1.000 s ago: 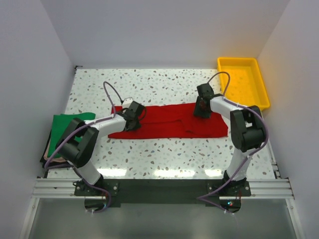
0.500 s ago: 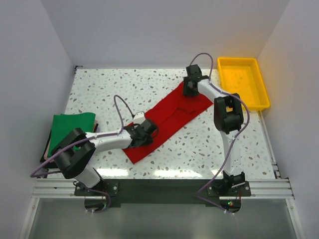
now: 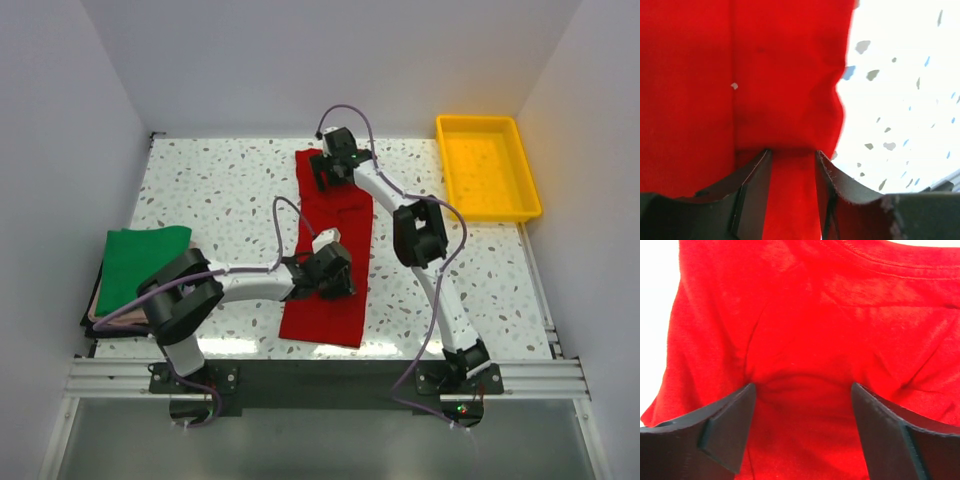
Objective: Fold and stack the t-shirts
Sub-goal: Fold the tshirt
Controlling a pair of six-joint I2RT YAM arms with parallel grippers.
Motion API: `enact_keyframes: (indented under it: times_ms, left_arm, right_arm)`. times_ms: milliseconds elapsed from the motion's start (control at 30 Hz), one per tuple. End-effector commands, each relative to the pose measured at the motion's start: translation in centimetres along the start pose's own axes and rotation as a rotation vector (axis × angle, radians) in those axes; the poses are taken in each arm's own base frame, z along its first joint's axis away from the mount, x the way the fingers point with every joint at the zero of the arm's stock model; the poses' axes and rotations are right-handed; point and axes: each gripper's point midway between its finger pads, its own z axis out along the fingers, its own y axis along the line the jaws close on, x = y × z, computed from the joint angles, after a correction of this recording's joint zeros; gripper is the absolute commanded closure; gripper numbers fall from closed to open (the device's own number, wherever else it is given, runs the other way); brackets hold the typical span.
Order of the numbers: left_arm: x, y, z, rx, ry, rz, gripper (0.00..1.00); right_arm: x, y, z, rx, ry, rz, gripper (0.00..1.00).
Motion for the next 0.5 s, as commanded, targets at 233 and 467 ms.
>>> enact_keyframes:
  times_ms: [233, 467]
  left_arm:
    - [-7.4, -1.3, -4.7, 0.041, -0.182, 0.041, 0.53]
    - [-10.4, 3.9, -7.8, -0.104, -0.287, -0.020, 0.53]
  right_arm:
    - [-7.2, -1.2, -7.8, 0.003, -0.148, 0.021, 0.01]
    - [-7.5, -3.7, -12.3, 0.078, -0.168, 0.181, 0.02]
